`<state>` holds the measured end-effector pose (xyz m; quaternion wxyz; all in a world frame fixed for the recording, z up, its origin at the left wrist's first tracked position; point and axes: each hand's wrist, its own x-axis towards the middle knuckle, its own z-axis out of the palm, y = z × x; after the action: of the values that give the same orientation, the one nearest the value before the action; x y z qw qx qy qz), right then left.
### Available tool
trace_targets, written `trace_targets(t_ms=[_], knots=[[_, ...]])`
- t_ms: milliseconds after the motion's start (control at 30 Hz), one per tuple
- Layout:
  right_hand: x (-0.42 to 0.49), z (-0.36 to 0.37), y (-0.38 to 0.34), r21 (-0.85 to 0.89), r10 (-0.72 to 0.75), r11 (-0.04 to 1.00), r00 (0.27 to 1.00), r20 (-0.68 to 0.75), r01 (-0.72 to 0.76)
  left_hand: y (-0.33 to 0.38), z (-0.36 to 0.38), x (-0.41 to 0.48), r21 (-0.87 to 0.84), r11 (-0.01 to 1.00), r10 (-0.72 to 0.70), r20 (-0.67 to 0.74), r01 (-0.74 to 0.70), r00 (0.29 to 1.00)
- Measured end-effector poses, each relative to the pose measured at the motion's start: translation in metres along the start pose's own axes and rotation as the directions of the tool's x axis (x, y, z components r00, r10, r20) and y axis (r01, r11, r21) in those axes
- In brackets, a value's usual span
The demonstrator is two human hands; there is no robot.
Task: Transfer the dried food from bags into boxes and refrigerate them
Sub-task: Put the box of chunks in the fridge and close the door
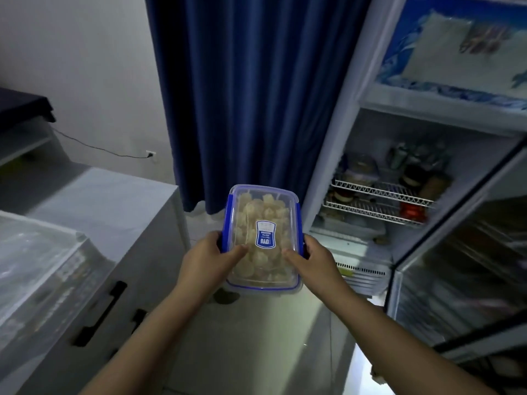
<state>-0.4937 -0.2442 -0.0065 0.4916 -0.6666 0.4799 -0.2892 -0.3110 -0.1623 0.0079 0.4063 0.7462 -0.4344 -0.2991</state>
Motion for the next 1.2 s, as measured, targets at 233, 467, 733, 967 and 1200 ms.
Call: trace_targets(t_ms=[233,467,733,967,1200], knots=[[0.053,-0.076,0.038,-0.006,0.110,0.994,0.991,-0.074,-0.111,0.037,0.079,0.066,0.041,0.999,-0.002,0.117,-0.003,0.993],[0.120,-0.122,0.070,0.029,0.207,0.978,0.957,-0.205,-0.206,0.060,0.142,0.159,0.117,0.992,0.025,0.237,-0.054,0.971],[0.203,-0.170,0.085,0.129,0.282,0.959,0.868,-0.409,-0.250,0.097,0.207,0.274,0.153,0.981,0.053,0.391,-0.122,0.919],[0.247,-0.216,0.108,0.176,0.334,0.942,0.778,-0.532,-0.285,0.126,0.272,0.332,0.120,0.984,0.054,0.512,-0.133,0.857],[0.306,-0.280,0.138,0.119,0.292,0.954,0.766,-0.572,-0.275,0.160,0.337,0.375,0.076,0.994,0.039,0.468,-0.084,0.883]])
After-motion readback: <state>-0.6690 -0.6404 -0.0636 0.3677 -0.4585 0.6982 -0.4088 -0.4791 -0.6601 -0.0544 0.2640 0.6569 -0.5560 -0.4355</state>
